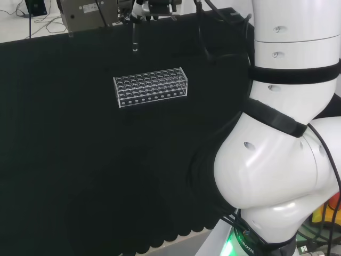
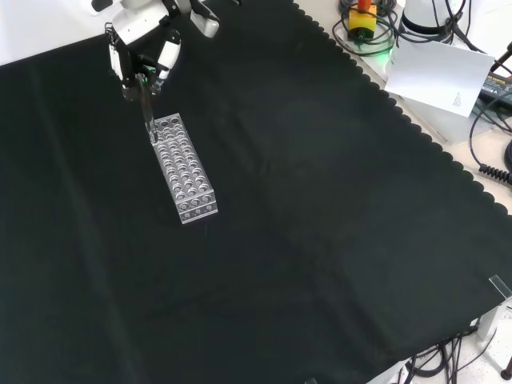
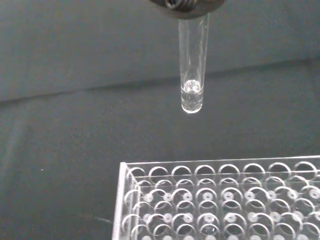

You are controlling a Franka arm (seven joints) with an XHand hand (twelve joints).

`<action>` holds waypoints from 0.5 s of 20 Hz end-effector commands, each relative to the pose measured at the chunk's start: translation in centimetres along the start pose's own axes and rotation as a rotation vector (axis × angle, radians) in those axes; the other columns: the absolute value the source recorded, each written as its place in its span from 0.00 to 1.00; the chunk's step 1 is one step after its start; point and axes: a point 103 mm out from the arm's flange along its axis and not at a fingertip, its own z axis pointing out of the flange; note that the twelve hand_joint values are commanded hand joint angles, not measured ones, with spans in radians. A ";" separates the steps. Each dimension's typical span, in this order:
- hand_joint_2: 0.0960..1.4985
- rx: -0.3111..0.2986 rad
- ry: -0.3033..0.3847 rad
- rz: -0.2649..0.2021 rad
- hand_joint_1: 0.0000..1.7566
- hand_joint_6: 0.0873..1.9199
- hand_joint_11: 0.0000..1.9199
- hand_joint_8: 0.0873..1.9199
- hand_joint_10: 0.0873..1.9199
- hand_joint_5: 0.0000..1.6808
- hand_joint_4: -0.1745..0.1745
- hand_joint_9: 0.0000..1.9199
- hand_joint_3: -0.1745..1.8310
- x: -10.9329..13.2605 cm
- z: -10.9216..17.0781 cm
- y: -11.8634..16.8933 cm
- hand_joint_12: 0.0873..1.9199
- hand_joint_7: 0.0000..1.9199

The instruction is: Put the test tube back in the rack.

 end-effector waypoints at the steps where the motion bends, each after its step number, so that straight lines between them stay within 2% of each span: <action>1: 0.67 0.015 0.020 -0.040 0.81 0.00 0.76 0.33 0.24 0.81 0.00 0.71 0.00 2.2 0.7 0.7 0.36 0.69; 10: 0.67 0.064 0.033 -0.049 0.81 0.00 0.76 0.33 0.25 0.81 0.00 0.71 0.00 2.8 3.5 1.7 0.36 0.68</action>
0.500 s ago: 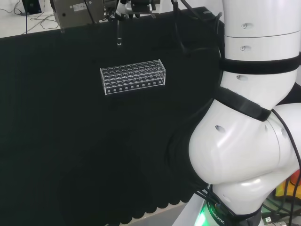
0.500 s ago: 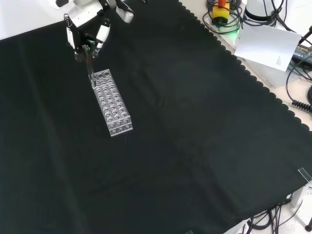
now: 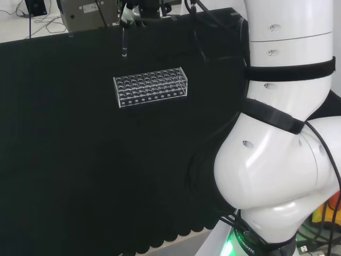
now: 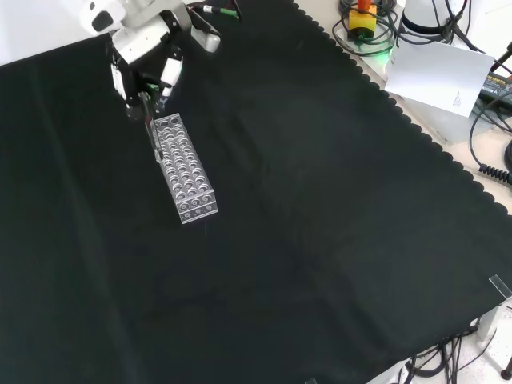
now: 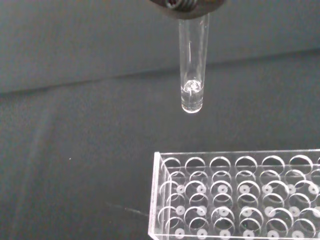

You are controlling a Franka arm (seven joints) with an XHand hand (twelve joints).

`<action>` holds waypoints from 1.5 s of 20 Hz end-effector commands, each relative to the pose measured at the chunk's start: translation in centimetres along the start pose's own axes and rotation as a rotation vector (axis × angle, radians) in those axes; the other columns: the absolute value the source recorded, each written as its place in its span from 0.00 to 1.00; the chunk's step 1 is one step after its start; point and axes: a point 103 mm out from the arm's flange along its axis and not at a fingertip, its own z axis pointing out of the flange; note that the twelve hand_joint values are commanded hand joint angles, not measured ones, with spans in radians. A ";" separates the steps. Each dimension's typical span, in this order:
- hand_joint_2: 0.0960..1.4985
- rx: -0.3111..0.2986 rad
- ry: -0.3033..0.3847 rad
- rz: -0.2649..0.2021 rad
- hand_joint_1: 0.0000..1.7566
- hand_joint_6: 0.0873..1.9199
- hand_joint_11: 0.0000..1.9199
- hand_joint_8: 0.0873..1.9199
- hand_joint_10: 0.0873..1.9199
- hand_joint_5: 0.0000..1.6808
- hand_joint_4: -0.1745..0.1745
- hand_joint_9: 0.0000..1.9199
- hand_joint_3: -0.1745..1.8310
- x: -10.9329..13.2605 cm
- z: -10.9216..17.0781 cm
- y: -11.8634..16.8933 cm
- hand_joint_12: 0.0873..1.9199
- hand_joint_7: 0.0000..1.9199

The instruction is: Put the test tube back in the rack.

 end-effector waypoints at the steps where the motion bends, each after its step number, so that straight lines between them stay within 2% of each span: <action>1: 0.67 0.035 0.006 -0.011 0.81 0.00 0.76 0.33 0.25 0.81 0.00 0.71 0.00 0.6 1.9 0.8 0.36 0.68; 11: 0.67 0.085 0.000 -0.017 0.81 0.00 0.76 0.33 0.25 0.81 0.00 0.71 0.00 0.5 4.0 2.1 0.36 0.68; 21: 0.68 0.119 -0.080 -0.020 0.81 0.00 0.75 0.33 0.25 0.81 0.00 0.71 0.00 -0.2 4.8 2.5 0.36 0.68; 30: 0.68 0.136 -0.052 -0.009 0.81 0.00 0.75 0.33 0.25 0.81 0.00 0.71 0.00 -0.2 5.6 2.5 0.36 0.68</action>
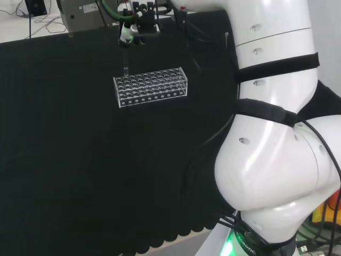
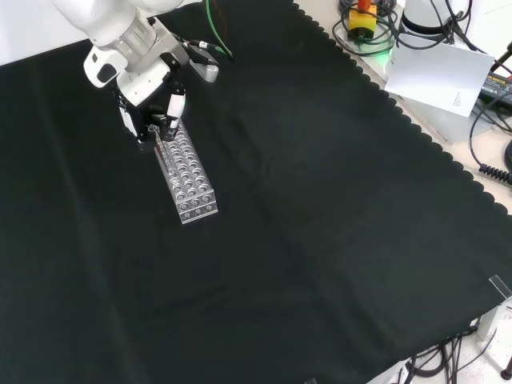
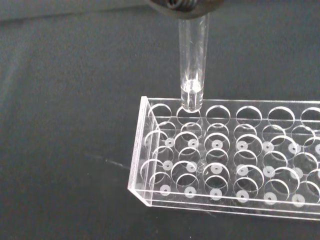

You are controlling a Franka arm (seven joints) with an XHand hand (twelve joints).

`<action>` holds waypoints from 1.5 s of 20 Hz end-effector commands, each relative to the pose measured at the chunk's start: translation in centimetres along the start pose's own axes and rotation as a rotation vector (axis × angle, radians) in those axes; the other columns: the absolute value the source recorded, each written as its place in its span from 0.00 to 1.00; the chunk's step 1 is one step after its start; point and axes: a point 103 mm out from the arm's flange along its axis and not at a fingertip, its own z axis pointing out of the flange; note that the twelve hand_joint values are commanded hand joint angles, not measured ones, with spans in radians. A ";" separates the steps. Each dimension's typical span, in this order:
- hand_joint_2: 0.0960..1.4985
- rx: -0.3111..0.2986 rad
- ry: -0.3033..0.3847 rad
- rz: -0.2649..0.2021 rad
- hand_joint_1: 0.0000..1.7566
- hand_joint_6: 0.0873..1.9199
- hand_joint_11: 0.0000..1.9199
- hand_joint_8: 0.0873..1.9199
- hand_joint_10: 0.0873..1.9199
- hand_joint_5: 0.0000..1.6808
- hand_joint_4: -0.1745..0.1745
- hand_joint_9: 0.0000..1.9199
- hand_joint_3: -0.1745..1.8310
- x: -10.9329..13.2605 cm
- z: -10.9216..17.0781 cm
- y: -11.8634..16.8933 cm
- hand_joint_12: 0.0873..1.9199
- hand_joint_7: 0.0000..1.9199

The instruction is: Put the test tube back in the rack.

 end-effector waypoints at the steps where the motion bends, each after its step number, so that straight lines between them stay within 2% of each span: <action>1: 0.68 0.011 0.016 0.006 0.81 0.00 0.75 0.33 0.25 0.81 0.00 0.71 0.00 0.3 0.7 0.1 0.36 0.68; 7: 0.68 0.019 0.031 -0.012 0.81 0.00 0.75 0.33 0.25 0.81 0.00 0.71 0.00 0.4 0.9 0.0 0.36 0.68; 23: 0.68 0.035 0.022 -0.011 0.81 0.00 0.75 0.33 0.25 0.81 0.00 0.71 0.00 0.2 1.4 0.5 0.36 0.68; 30: 0.68 0.013 0.017 -0.006 0.81 0.00 0.75 0.33 0.25 0.81 0.00 0.71 0.00 -0.4 0.8 0.7 0.36 0.68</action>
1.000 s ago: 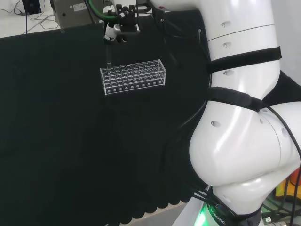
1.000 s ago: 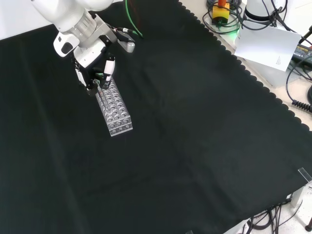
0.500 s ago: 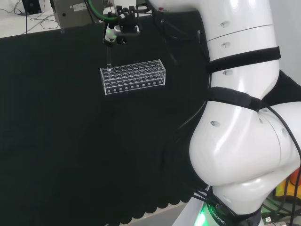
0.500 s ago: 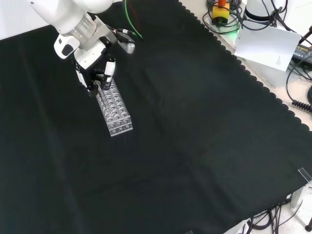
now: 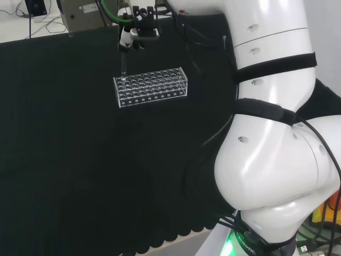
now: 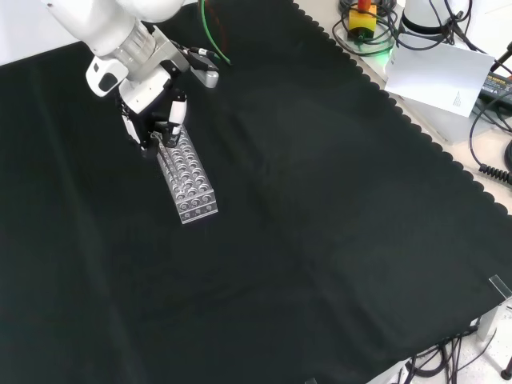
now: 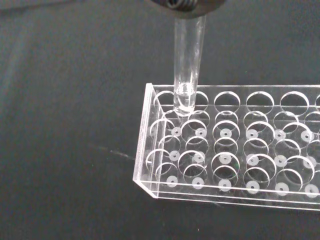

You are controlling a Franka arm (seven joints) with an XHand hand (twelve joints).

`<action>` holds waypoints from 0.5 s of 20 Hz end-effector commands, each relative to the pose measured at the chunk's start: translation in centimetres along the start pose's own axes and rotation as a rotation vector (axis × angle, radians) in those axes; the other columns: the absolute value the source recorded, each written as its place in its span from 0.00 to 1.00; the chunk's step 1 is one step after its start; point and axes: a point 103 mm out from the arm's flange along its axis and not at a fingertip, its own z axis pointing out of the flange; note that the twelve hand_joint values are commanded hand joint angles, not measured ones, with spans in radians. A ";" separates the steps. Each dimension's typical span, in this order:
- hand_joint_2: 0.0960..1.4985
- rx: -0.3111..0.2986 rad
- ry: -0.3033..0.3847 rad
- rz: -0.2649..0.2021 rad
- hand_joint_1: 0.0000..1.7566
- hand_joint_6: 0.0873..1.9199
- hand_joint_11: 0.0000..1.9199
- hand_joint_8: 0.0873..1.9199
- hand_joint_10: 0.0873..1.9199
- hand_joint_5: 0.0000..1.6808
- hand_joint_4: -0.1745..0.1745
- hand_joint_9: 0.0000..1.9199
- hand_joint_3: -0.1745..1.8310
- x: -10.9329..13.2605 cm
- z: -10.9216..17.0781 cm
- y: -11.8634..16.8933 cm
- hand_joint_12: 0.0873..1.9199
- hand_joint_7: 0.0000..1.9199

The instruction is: Put the test tube back in the rack.

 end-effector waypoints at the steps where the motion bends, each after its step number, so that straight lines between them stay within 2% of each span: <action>1: 0.68 -0.013 -0.005 0.004 0.81 0.00 0.75 0.33 0.25 0.81 0.00 0.71 0.00 -0.4 -0.3 0.0 0.36 0.68; 10: 0.68 -0.009 -0.009 -0.002 0.81 0.00 0.75 0.33 0.25 0.81 0.00 0.71 0.00 -0.6 -0.6 -0.2 0.36 0.68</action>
